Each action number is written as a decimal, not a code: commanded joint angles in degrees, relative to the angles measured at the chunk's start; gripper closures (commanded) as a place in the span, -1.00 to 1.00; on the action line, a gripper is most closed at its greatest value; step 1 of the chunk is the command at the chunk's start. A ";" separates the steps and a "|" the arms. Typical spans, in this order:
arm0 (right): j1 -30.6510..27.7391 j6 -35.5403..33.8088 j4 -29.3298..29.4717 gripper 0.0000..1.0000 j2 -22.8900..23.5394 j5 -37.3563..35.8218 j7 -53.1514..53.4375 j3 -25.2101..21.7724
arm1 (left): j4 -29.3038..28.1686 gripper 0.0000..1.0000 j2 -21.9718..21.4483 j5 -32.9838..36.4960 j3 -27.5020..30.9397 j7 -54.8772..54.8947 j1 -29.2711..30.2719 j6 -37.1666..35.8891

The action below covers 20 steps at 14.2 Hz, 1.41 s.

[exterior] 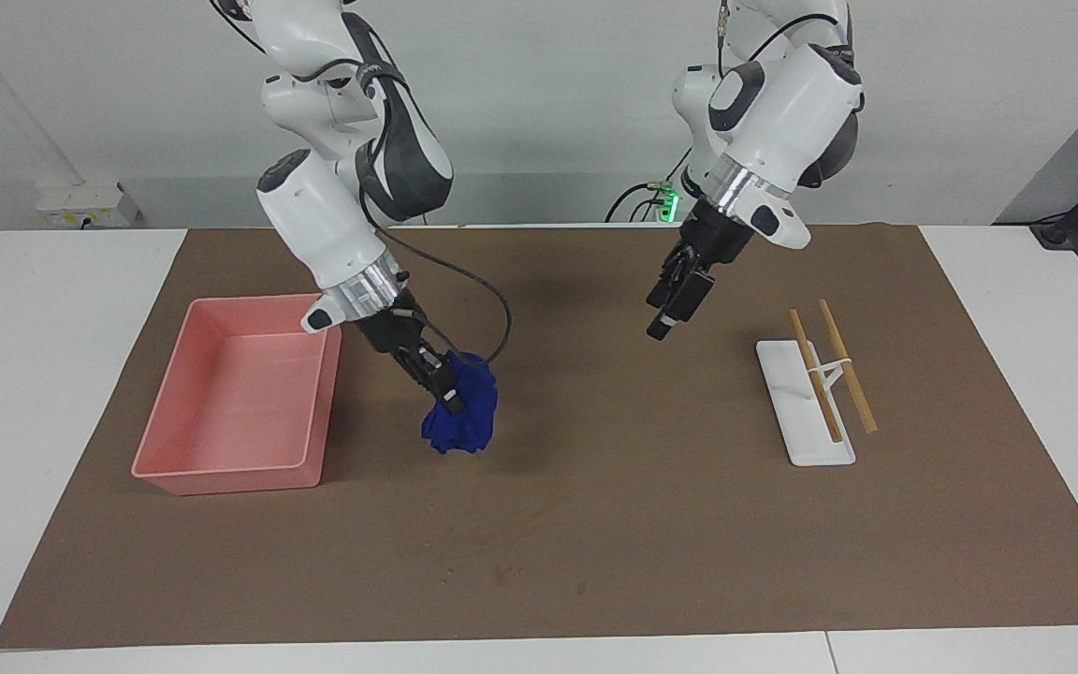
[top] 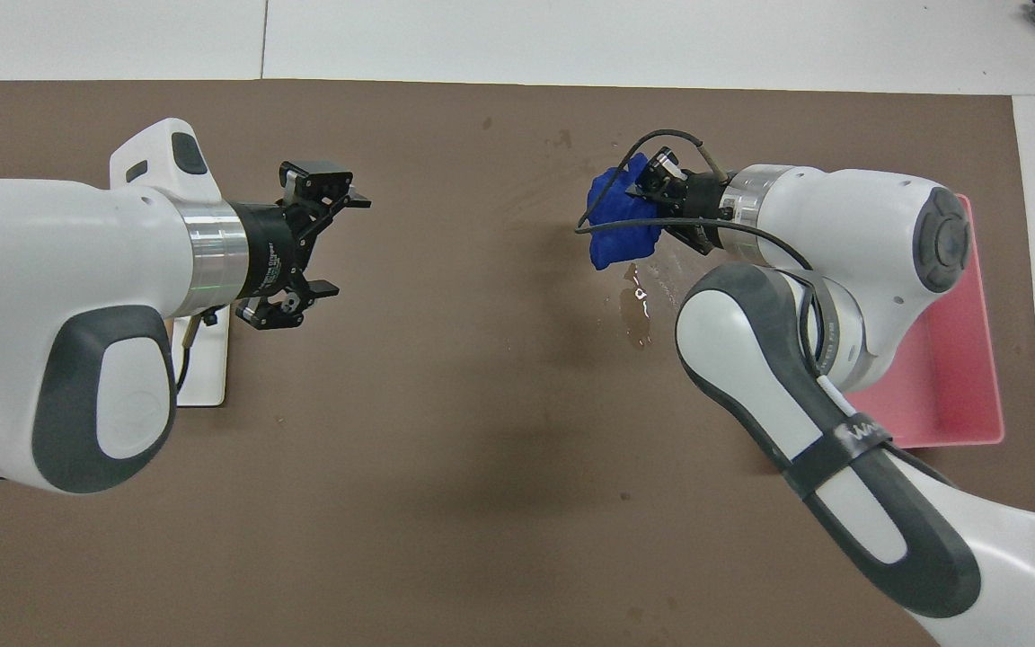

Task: Wipe water with towel using both arms
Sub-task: 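Wipe the cloth over the water spill with the right gripper, then carry the cloth with the right gripper into the pink bin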

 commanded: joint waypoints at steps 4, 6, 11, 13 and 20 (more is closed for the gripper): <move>-1.57 1.95 -5.81 1.00 1.28 -0.97 -4.72 0.31 | 2.88 -1.00 -1.26 12.26 -0.39 34.08 8.74 -14.49; -1.48 0.64 -10.30 1.00 -0.74 -0.97 -4.63 0.31 | 2.70 -1.00 -2.41 12.61 -0.39 46.20 13.13 -19.32; -2.79 -16.13 -14.35 1.00 -4.70 -1.06 -4.46 -0.04 | 6.29 -1.00 -2.33 21.38 -0.66 69.79 15.18 -30.91; -3.15 -19.74 -16.28 1.00 -6.02 -1.06 -4.46 -0.13 | 12.25 -1.00 -1.54 21.14 -0.48 70.26 15.17 -37.06; -5.52 -28.71 -17.79 1.00 -8.66 -4.75 -5.25 -0.13 | 15.44 -1.00 -2.50 17.53 -0.22 69.12 16.40 -41.40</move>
